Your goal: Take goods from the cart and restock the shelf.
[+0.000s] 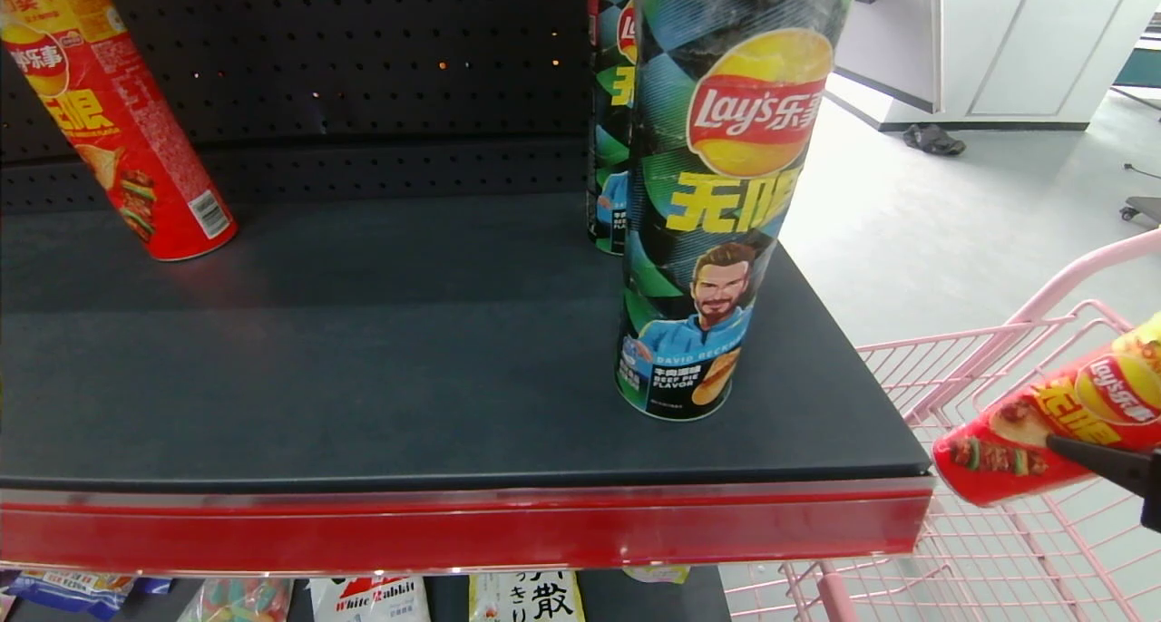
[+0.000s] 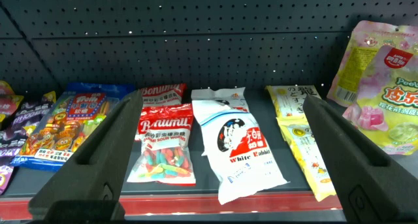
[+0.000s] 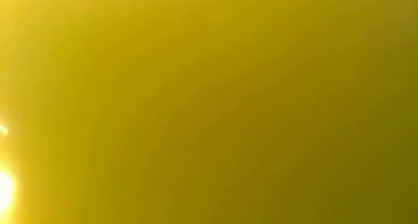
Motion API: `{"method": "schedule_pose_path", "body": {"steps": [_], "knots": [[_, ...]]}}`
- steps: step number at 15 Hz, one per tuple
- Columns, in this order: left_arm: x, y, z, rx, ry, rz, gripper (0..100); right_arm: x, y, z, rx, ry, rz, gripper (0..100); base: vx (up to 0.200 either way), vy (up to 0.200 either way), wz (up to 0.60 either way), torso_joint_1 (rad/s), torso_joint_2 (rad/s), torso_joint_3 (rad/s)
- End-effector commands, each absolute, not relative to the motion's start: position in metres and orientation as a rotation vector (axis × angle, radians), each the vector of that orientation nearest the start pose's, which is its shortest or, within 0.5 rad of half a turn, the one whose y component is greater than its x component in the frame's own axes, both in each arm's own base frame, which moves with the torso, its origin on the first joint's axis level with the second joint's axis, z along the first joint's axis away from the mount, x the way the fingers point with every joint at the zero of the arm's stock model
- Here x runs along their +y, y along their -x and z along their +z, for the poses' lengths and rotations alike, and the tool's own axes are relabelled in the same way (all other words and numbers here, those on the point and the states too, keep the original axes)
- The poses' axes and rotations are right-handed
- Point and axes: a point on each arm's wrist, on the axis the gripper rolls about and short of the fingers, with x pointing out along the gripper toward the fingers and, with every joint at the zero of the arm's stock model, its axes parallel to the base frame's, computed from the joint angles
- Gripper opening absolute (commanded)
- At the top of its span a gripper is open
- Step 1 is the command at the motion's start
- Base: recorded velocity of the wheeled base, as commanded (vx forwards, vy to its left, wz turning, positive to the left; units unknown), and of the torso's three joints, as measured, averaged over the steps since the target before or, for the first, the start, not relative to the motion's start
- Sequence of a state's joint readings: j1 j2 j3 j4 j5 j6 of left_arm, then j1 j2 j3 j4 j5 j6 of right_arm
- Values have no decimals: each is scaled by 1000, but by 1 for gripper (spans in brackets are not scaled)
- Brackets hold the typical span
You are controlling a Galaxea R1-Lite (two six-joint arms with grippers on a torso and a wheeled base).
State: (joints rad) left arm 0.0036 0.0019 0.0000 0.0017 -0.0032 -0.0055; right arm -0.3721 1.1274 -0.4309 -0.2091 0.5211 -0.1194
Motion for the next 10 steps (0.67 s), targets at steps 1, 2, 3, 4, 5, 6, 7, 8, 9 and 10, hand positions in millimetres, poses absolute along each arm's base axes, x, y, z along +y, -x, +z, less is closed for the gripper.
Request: {"method": "schedule_pose_path", "body": {"steps": [1,2,3,4,5,6,7,8,9,10], "knots": [[0,23,75,3,6,2,100,-20,-88,203,182,-68,311,0,0,0,0,0,0,0],[0,23,75,3,6,2,100,-17,-83,208,152,-61,346,0,0,0,0,0,0,0],[0,23,75,3,6,2,100,-15,-79,220,104,-36,383,0,0,0,0,0,0,0],[0,23,75,3,6,2,100,-13,-79,226,84,-25,423,0,0,0,0,0,0,0],[0,23,75,3,6,0,100,-13,-80,228,79,-19,425,0,0,0,0,0,0,0],[0,23,75,3,6,0,100,-16,-87,232,84,1,417,0,0,0,0,0,0,0],[0,23,75,3,6,2,100,-18,-90,231,92,20,417,0,0,0,0,0,0,0],[0,23,75,3,6,2,100,-18,-91,227,99,42,419,0,0,0,0,0,0,0],[0,23,75,3,6,2,100,-18,-91,223,105,62,426,0,0,0,0,0,0,0],[0,23,75,3,6,0,100,-18,-91,217,114,84,430,0,0,0,0,0,0,0]]}}
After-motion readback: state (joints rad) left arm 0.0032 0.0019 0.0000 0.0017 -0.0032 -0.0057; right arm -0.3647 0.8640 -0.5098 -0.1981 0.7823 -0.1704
